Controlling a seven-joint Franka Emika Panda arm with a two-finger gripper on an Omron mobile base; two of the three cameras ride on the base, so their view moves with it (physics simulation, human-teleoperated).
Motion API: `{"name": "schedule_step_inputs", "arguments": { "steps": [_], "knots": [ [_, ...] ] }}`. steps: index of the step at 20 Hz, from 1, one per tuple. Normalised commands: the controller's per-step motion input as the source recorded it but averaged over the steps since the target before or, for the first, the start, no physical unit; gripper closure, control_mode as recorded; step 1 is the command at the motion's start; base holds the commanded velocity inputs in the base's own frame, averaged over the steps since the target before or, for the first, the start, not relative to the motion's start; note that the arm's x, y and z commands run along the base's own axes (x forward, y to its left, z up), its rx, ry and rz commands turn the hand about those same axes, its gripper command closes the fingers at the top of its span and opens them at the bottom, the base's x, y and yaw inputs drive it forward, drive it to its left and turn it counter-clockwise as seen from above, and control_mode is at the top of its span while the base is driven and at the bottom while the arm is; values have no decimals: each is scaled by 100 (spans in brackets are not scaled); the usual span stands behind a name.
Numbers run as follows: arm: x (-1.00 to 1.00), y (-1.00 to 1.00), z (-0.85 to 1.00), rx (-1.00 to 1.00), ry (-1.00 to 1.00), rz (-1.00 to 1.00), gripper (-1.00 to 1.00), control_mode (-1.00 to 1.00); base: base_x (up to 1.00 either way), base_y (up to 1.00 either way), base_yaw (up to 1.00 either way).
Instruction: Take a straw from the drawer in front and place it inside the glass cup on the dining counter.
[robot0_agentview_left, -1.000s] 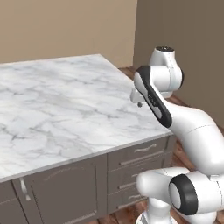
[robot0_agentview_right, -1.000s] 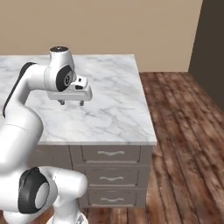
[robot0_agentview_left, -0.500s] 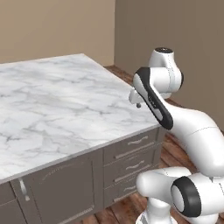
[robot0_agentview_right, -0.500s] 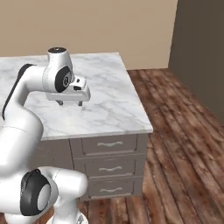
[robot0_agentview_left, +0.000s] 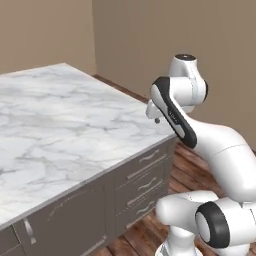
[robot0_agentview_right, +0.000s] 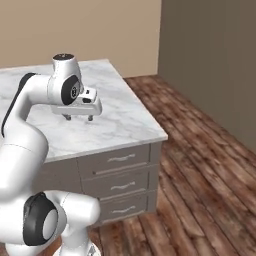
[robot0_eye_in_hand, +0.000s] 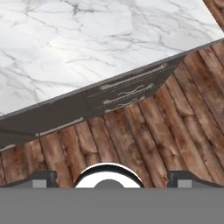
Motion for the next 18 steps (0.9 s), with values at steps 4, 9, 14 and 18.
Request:
{"name": "schedule_step_inputs", "arguments": {
  "steps": [4, 9, 14, 18],
  "knots": [
    [0, 0, 0, 0, 0, 0, -100, 100, 0, 33, -43],
    [0, 0, 0, 0, 0, 0, -100, 100, 4, 52, -41],
    [0, 0, 0, 0, 0, 0, -100, 100, 1, 57, -39],
    [0, 0, 0, 0, 0, 0, -100, 100, 3, 58, -28]
  ]
}}
